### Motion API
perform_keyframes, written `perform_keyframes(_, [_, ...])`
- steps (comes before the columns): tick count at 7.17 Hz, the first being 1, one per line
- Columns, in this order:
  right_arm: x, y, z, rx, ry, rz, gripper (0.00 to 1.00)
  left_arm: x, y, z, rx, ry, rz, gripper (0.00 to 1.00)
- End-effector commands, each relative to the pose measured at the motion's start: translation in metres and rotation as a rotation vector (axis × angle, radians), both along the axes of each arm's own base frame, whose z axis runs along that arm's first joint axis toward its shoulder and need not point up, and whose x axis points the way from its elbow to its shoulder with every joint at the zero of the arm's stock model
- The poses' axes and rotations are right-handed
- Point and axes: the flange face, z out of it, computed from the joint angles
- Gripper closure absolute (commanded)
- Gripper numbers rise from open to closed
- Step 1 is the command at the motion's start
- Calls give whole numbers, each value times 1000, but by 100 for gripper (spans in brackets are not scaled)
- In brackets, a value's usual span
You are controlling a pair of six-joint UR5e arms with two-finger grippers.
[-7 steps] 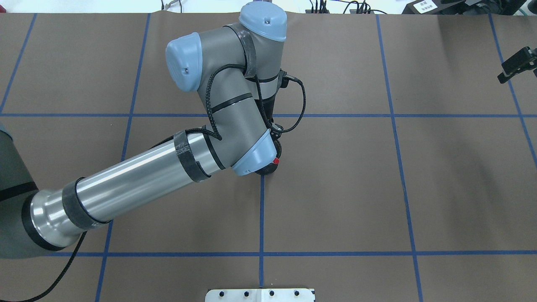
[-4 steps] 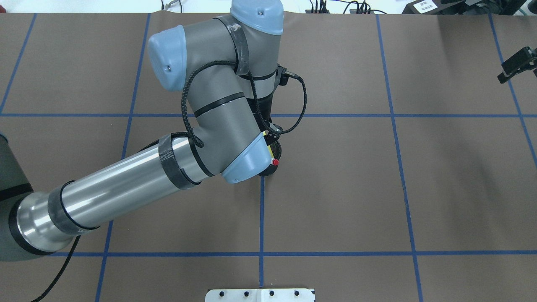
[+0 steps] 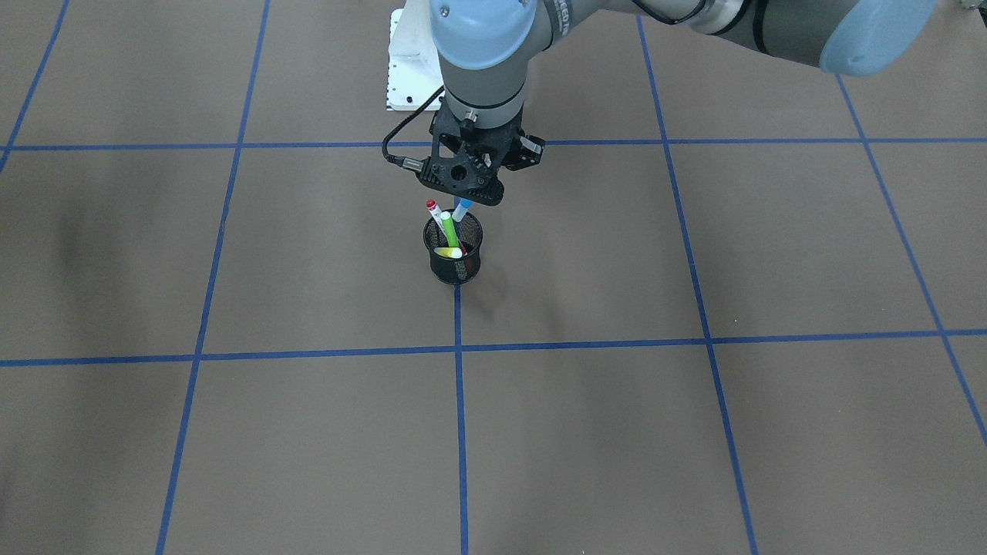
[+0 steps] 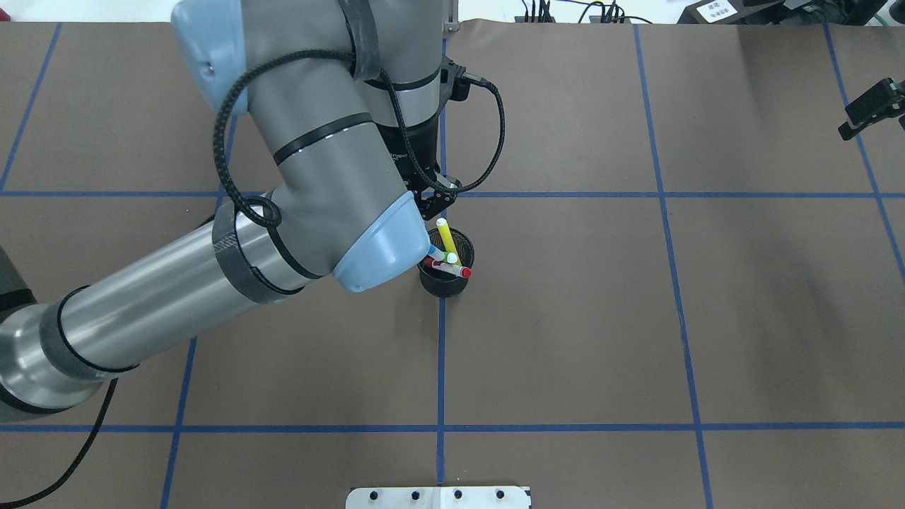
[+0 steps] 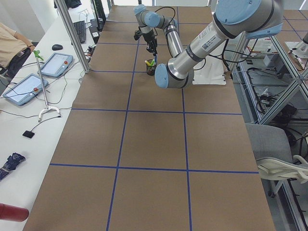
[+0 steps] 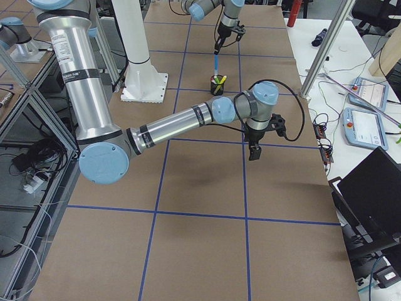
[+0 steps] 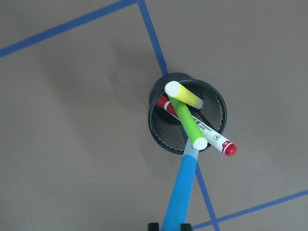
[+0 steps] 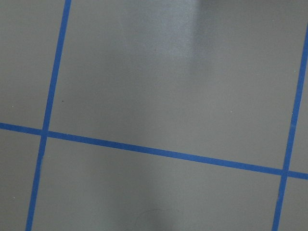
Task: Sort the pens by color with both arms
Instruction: 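Grasp the blue marker with the left gripper and lift it out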
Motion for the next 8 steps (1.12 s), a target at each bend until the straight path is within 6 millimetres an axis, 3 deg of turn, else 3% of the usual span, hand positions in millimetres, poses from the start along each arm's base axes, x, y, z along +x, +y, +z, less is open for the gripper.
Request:
perform_keyframes(1, [0, 0, 0, 0, 0, 0, 0, -37, -12, -13, 20, 32, -58, 100])
perform_keyframes(3, [0, 0, 2, -3, 1, 0, 0, -55, -23, -22, -43, 49, -190, 100])
perform_keyframes(4, [0, 0, 2, -3, 1, 0, 0, -54, -26, -25, -73, 80, -279, 100])
perform_keyframes(6, [0, 0, 2, -4, 2, 0, 0, -47, -40, -11, -109, 166, -480, 100])
perform_keyframes(8, [0, 0, 2, -4, 2, 0, 0, -30, -59, -14, -171, 224, -665, 100])
